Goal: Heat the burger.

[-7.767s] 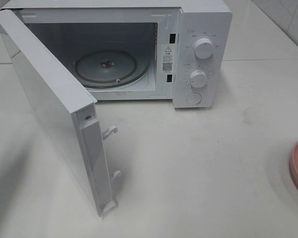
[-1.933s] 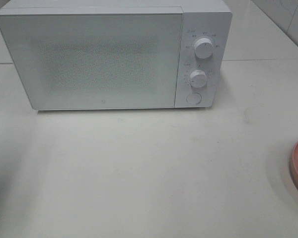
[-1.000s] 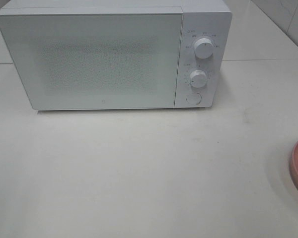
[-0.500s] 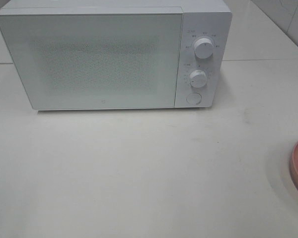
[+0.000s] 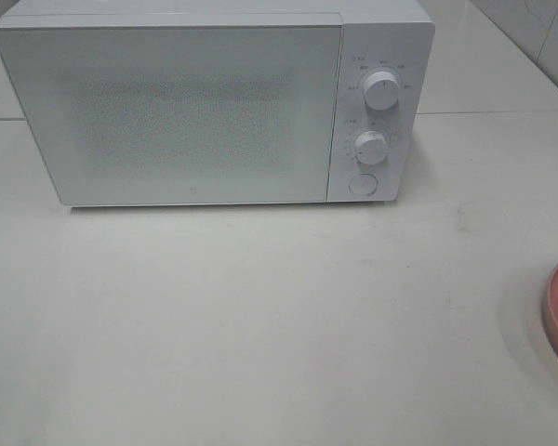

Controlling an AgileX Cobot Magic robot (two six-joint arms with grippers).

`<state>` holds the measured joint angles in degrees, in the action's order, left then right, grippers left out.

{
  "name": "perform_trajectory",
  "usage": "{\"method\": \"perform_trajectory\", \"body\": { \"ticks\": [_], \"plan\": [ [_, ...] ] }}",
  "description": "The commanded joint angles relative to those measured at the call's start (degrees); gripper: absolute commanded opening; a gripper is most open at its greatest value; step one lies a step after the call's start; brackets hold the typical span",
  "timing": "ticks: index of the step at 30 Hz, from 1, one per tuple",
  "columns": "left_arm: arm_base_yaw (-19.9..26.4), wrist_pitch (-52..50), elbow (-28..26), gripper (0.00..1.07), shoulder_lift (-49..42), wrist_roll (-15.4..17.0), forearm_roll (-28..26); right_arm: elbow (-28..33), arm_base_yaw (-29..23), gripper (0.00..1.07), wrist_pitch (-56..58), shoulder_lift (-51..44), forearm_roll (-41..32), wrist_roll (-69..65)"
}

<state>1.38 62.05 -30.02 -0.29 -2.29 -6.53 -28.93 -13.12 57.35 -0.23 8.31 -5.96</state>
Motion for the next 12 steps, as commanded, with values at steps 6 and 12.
{"method": "perform_trajectory", "body": {
  "ticks": [6, 12],
  "plan": [
    [0.00, -0.69, 0.23, 1.00, -1.26, 0.00, 0.00, 0.40, 0.40, 0.75, -0.29, -1.60, 0.06, 0.46],
    [0.00, -0.69, 0.23, 1.00, -1.26, 0.00, 0.00, 0.40, 0.40, 0.75, -0.29, -1.60, 0.06, 0.46]
  ]
}}
